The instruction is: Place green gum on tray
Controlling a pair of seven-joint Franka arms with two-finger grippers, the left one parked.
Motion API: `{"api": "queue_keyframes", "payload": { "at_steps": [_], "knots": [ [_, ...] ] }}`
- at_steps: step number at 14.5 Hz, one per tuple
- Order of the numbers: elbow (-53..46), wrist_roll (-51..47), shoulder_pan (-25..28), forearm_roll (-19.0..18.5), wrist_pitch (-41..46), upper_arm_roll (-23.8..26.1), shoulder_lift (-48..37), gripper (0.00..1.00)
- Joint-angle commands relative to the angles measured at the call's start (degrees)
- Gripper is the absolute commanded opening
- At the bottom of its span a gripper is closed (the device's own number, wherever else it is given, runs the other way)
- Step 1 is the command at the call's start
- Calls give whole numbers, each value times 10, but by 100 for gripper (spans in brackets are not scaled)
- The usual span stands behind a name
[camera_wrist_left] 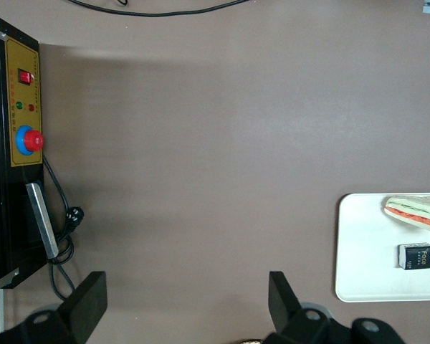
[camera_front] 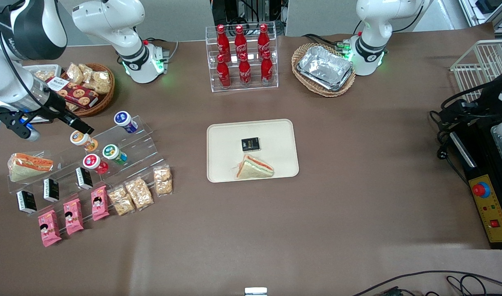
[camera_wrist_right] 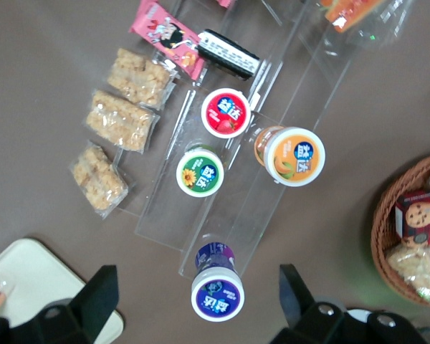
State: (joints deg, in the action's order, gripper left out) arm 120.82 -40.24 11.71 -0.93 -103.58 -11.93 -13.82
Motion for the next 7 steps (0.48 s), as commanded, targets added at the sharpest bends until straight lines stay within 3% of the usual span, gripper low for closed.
{"api": "queue_keyframes", "payload": {
  "at_steps": [1,7],
  "knots": [
    [8,-48,1,-8,-20,-1,20,100],
    [114,-51,1,-2,-187,-3,50,100]
  ]
}}
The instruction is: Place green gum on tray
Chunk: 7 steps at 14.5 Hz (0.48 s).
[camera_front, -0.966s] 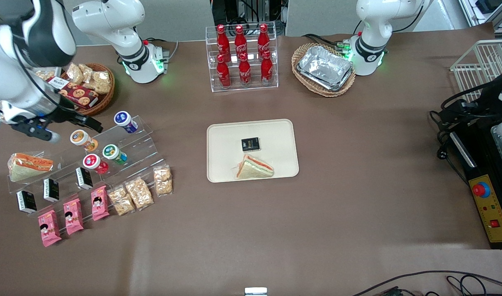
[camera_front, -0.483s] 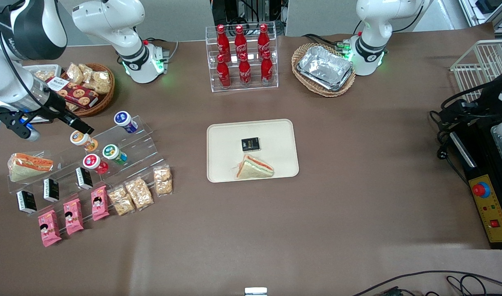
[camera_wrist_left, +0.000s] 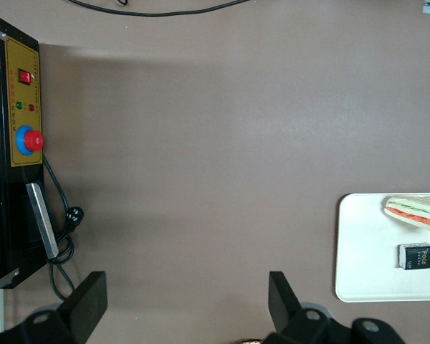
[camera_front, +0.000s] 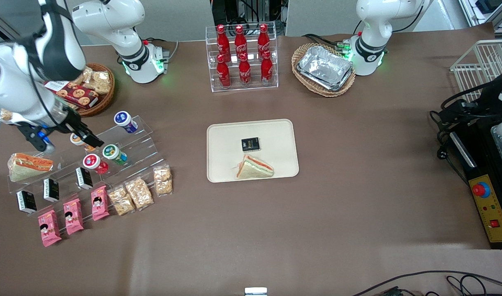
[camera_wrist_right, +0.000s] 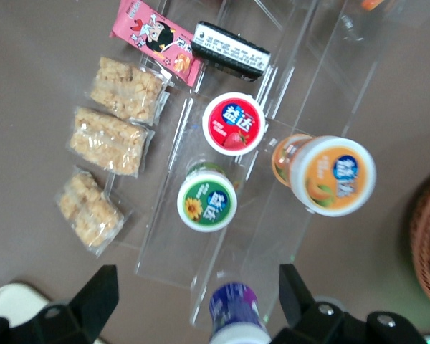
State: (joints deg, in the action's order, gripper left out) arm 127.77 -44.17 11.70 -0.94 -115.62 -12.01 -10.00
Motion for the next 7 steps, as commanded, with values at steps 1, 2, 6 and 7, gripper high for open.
{"api": "queue_keyframes", "payload": {
  "at_steps": [1,2,6,7],
  "knots": [
    [49,-14,1,-2,-77,-2,24,100],
    [50,-15,1,-2,-84,-2,34,100],
    [80,-14,-1,-2,-145,-4,52,100],
    [85,-14,-2,-2,-152,-4,54,100]
  ]
}}
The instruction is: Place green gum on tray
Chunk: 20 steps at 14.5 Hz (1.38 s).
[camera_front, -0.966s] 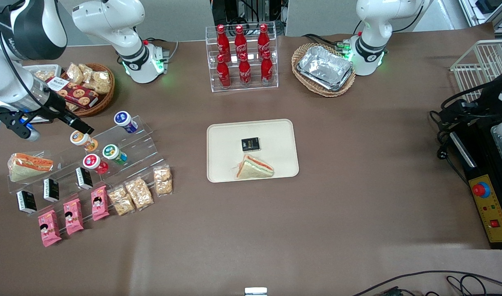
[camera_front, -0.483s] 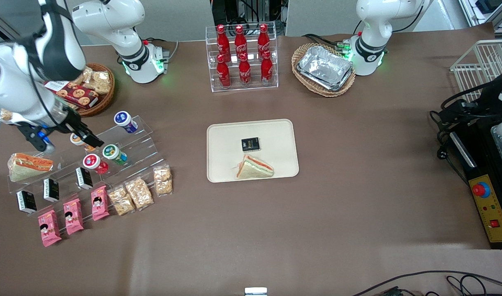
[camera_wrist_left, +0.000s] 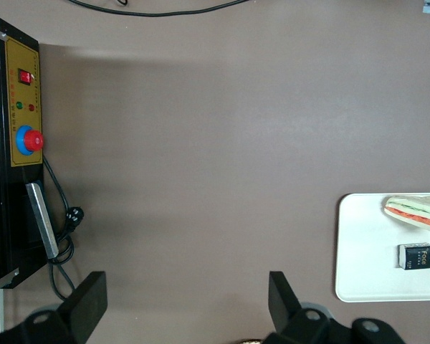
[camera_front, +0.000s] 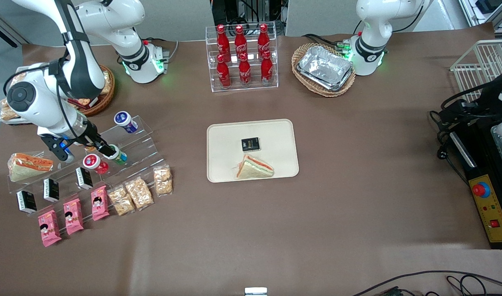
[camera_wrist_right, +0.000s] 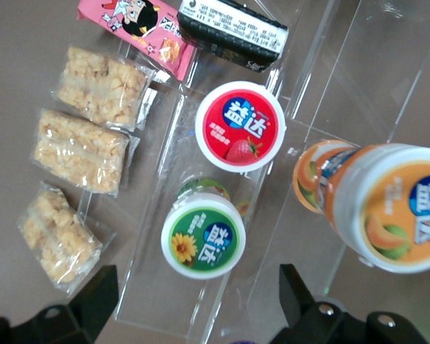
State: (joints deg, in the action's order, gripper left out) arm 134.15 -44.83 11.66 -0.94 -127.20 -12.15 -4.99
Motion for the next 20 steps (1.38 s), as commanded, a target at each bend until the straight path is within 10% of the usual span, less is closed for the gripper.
{"api": "queue_keyframes", "payload": {
  "at_steps": [1,20],
  "knots": [
    [27,-9,-1,-1,-44,-2,5,100],
    [40,-23,-3,0,-89,-1,39,85]
  ]
}}
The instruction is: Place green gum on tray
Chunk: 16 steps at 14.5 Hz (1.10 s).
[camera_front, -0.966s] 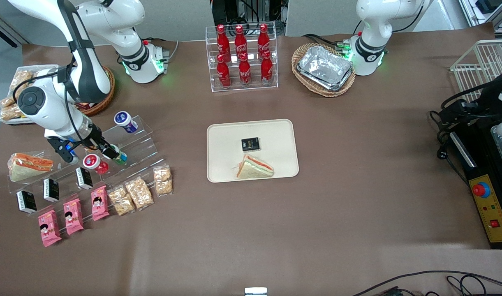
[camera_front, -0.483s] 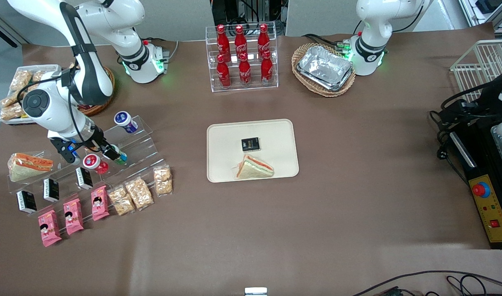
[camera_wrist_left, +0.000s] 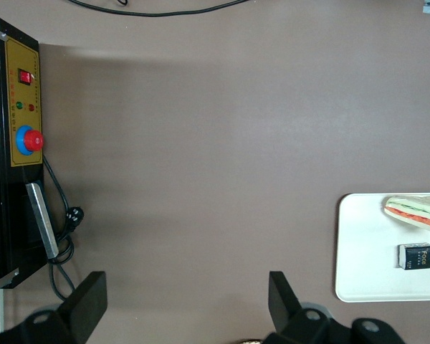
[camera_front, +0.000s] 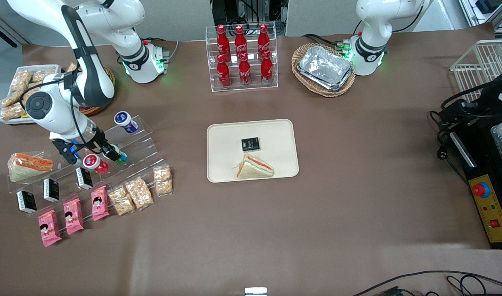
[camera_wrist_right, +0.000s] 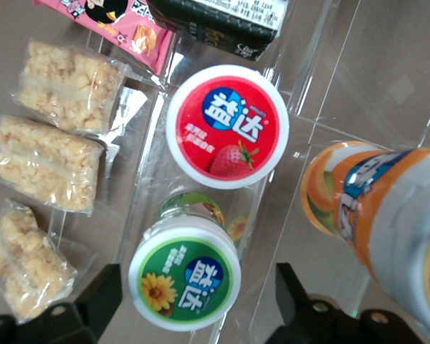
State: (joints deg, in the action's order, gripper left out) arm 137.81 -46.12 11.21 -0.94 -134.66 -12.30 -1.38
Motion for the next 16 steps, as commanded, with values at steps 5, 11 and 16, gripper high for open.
{"api": "queue_keyframes", "payload": {
  "at_steps": [5,11,16],
  "knots": [
    [3,-8,1,-1,-14,1,4,54],
    [2,-1,1,-1,-12,3,3,41],
    [-17,27,2,-2,23,7,-30,32]
  ]
}}
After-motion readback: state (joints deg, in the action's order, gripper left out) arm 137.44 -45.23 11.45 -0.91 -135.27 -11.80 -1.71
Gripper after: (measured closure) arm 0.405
